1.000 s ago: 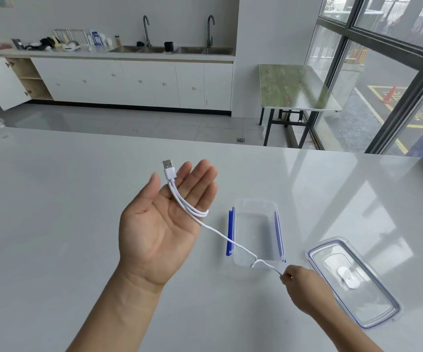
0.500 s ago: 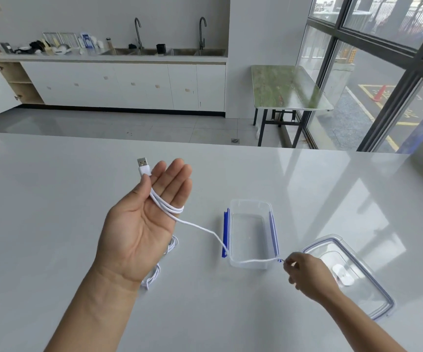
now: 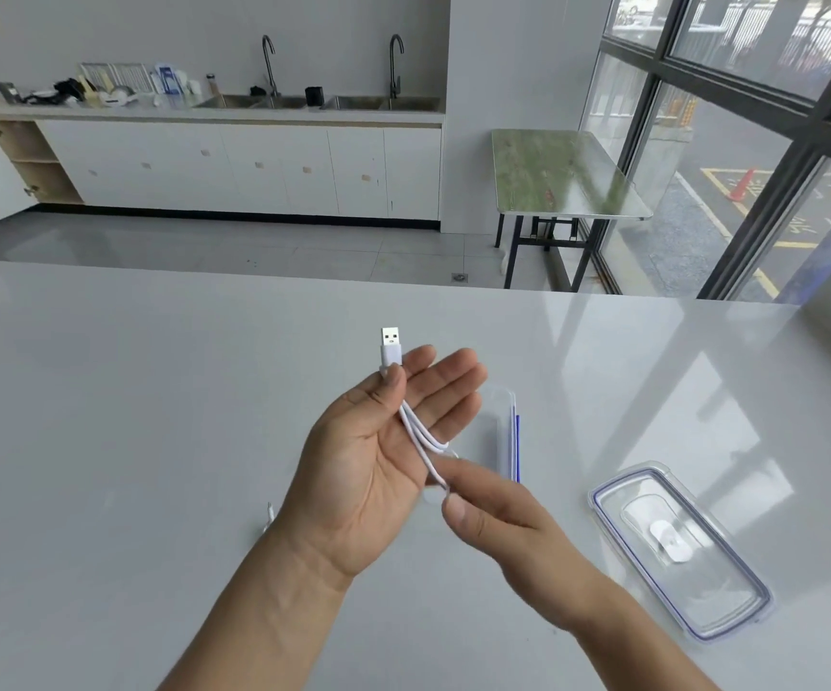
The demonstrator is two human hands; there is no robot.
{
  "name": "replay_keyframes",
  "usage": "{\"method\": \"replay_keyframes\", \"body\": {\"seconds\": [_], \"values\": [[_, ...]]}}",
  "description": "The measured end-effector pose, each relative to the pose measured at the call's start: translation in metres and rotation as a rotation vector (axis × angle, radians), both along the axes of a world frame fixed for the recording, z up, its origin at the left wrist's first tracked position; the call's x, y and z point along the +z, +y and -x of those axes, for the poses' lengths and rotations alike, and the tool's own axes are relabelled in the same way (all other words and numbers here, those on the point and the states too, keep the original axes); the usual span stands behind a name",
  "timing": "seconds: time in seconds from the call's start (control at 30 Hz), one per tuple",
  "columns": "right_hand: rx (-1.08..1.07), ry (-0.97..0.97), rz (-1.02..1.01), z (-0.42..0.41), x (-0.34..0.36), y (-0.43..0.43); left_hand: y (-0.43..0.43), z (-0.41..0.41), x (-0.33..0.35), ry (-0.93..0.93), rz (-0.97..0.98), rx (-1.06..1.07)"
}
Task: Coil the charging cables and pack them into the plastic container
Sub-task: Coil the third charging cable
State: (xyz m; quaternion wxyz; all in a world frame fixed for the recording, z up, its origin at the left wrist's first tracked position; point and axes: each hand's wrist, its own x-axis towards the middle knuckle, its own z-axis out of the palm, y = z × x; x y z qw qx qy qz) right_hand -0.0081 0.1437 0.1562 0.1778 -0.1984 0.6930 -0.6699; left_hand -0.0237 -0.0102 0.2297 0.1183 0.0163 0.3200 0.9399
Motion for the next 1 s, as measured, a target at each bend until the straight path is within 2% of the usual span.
{"method": "replay_keyframes", "body": {"seconds": [0.07, 0.17, 0.3, 0.47, 0.57, 0.67, 0.9, 1.0], "values": [[-0.043, 0.085, -0.033, -0.001, -0.006, -0.006, 0.0, -0.001, -0.002, -0.025, -0.012, -0.01], [-0.087, 0.074, -0.1, 0.01, -0.017, -0.001, -0.001, -0.006, -0.006, -0.047, 0.029, -0.052], [-0.047, 0.034, -0.399, 0.029, -0.026, 0.021, -0.007, -0.014, -0.011, -0.064, 0.103, -0.134], [-0.096, 0.031, -0.577, 0.048, 0.004, 0.039, -0.013, -0.018, -0.021, -0.026, 0.466, -0.332], [-0.121, 0.053, -0.576, 0.057, 0.036, 0.037, -0.008, -0.019, -0.029, -0.029, 0.703, -0.355], [-0.172, 0.092, -0.606, 0.055, 0.059, 0.029, -0.003, -0.019, -0.033, -0.004, 0.819, -0.305], [-0.363, 0.193, -0.604, 0.028, 0.083, 0.014, 0.003, -0.014, -0.043, -0.059, 0.677, -0.053], [-0.442, 0.306, -0.598, 0.006, 0.083, 0.001, 0.01, -0.014, -0.044, -0.082, 0.471, -0.016]]}}
